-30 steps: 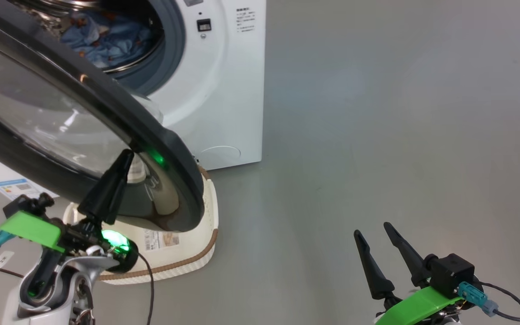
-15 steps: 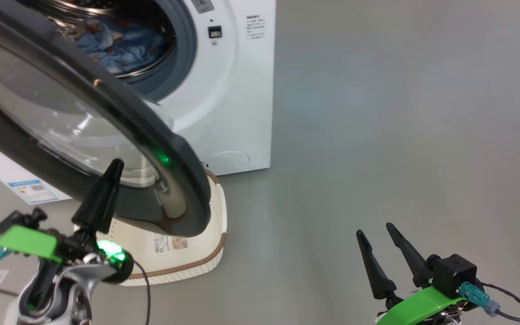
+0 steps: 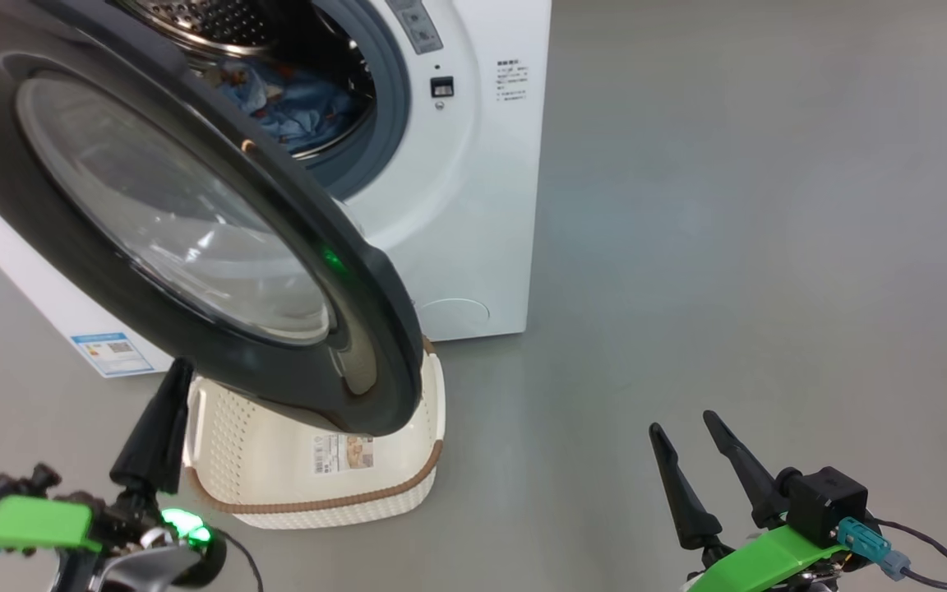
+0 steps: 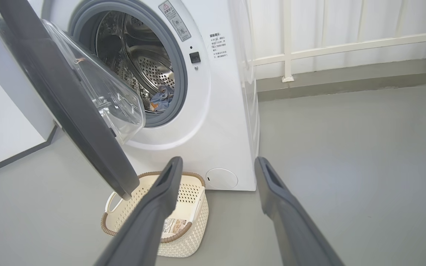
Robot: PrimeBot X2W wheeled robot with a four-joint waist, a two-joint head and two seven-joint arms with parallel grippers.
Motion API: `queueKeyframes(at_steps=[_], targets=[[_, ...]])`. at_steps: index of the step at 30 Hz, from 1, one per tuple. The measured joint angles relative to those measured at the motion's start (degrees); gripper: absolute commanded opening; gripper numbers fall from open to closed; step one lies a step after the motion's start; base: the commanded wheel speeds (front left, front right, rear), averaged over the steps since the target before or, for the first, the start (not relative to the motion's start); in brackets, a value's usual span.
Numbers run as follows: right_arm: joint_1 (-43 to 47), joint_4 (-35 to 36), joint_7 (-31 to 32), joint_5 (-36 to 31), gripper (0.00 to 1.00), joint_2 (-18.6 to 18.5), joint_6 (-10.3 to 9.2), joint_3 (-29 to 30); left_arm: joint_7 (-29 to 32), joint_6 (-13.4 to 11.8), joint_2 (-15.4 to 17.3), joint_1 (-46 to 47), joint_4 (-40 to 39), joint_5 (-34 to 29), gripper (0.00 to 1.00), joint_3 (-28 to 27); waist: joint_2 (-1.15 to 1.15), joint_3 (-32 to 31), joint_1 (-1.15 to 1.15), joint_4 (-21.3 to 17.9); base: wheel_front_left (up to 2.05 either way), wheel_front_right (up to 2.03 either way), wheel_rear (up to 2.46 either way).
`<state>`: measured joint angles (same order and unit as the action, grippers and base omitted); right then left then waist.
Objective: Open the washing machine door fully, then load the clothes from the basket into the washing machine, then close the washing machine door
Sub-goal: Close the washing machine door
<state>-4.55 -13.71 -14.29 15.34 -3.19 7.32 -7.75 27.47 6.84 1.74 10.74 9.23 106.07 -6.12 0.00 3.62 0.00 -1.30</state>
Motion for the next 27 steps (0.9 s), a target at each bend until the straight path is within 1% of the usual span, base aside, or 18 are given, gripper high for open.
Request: queueKeyframes(at_steps=[8, 9, 10, 11, 12, 13, 14, 19, 22, 23, 24, 27], targets=[[1.3, -0.1, 0.0, 1.5, 1.0, 0.1, 0.0, 0.2, -5.4, 0.0, 0.0, -5.7, -3.3, 1.1, 0.0, 0.8, 0.0, -1.4, 0.0, 1.6, 0.0, 0.0, 0.0], [1.3, -0.1, 0.0, 1.5, 1.0, 0.1, 0.0, 0.2, -6.2, 0.0, 0.0, -6.3, -3.6, 1.1, 0.06, 0.8, 0.0, -1.5, 0.0, 1.8, 0.0, 0.0, 0.0], [1.3, -0.1, 0.0, 1.5, 1.0, 0.1, 0.0, 0.2, -7.0, 0.0, 0.1, -7.0, -4.0, 1.1, 0.18, 0.8, 0.0, -1.7, 0.0, 2.0, 0.0, 0.0, 0.0], [1.3, -0.1, 0.0, 1.5, 1.0, 0.1, 0.0, 0.2, -7.7, 0.0, 0.1, -7.5, -4.3, 1.1, 0.35, 0.8, 0.0, -1.8, 0.0, 2.2, 0.0, 0.0, 0.0], [1.3, -0.1, 0.0, 1.5, 1.0, 0.1, 0.0, 0.2, -8.4, 0.0, 0.1, -8.1, -4.6, 1.1, 0.61, 0.9, 0.0, -1.9, 0.0, 2.4, 0.0, 0.0, 0.0], [1.3, 0.0, 0.0, 1.5, 1.0, 0.1, 0.0, 0.1, -9.2, 0.0, 0.1, -8.5, -4.9, 1.1, 0.61, 0.9, 0.0, -2.0, 0.0, 2.6, 0.0, 0.0, 0.0], [1.3, 0.0, 0.0, 1.5, 1.0, 0.1, 0.0, 0.1, -9.8, 0.0, 0.1, -9.1, -5.1, 1.3, 1.0, 1.0, 0.0, -2.1, 0.0, 2.8, 0.0, 0.0, 0.0], [1.3, 0.0, 0.0, 2.0, 1.0, 0.1, 0.01, 0.0, -12.0, 0.0, 0.1, -11.0, -5.4, 0.9, 1.0, 1.7, 0.0, -2.4, 0.0, 3.4, 0.0, 0.0, 0.0], [1.3, 0.0, 0.0, 2.0, 1.0, 0.1, 0.0, -0.2, -14.3, 0.0, 0.1, -11.5, -5.9, -1.8, 1.0, 1.1, 0.0, -2.7, 0.0, 3.5, 0.0, 0.0, 0.0], [1.3, 0.0, 0.0, 2.0, 1.0, 0.1, 0.01, -0.2, -15.2, 0.0, 0.1, -11.6, -6.4, -3.8, 1.0, 0.8, 0.0, -2.8, 0.0, 3.5, 0.0, 0.0, 0.0], [1.4, 0.0, 0.0, 2.1, 1.0, 0.1, 0.0, -0.3, -17.6, 0.0, 0.1, -11.6, -7.9, -8.4, 1.0, 0.2, 0.0, -2.9, 0.0, 3.5, 0.0, 0.0, 0.0], [1.4, 0.0, 0.0, 2.1, 1.0, 0.1, 0.0, -0.3, -21.8, 0.0, 0.1, -11.6, -10.4, -15.5, 1.0, 0.0, 0.0, -3.0, 0.0, 3.5, 0.0, 0.0, 0.0]])
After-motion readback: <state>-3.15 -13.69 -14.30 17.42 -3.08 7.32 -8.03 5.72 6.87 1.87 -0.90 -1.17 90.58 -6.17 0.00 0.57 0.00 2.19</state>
